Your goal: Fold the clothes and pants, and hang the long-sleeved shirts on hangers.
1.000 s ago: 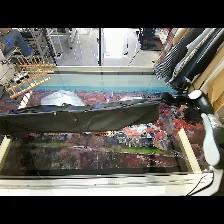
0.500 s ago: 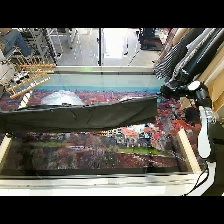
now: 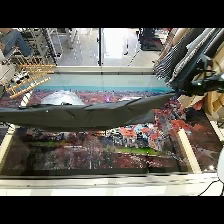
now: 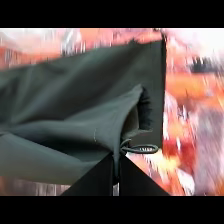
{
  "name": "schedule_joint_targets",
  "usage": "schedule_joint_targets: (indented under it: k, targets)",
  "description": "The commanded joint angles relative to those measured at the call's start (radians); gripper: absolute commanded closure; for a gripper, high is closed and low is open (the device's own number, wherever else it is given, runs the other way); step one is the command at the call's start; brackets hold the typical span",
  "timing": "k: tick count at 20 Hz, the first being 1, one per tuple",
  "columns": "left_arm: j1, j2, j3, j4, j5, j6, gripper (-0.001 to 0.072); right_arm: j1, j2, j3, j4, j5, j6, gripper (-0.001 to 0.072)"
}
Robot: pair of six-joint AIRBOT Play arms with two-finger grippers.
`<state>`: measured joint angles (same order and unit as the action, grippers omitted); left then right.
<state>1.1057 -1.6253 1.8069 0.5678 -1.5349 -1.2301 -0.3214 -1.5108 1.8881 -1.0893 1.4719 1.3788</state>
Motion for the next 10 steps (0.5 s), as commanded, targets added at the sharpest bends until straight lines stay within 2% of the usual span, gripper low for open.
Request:
schedule_joint_targets:
  k: [1, 3, 6, 8, 10]
  targets:
    - [0.091, 0.011, -0.001, 0.084, -0.125, 0.007, 0.0694, -0.057, 0.099, -0.022, -0.058, 0.196, -0.003, 0.0695]
    - [0.109, 0.005, -0.001, 0.150, -0.049, 0.002, 0.0694, -0.075, 0.090, -0.033, -0.106, 0.205, 0.017, 0.0694]
    - [0.082, -0.044, -0.001, 0.166, 0.059, -0.042, 0.0695, -0.048, -0.008, -0.118, -0.126, 0.084, 0.059, 0.0694]
    - [0.021, -0.108, -0.001, 0.166, 0.067, -0.046, 0.0695, 0.003, -0.140, -0.143, -0.113, -0.067, 0.089, 0.0693]
    - [-0.058, -0.189, -0.001, 0.165, 0.123, -0.058, 0.0694, 0.066, -0.273, -0.128, -0.075, -0.324, 0.124, 0.0694]
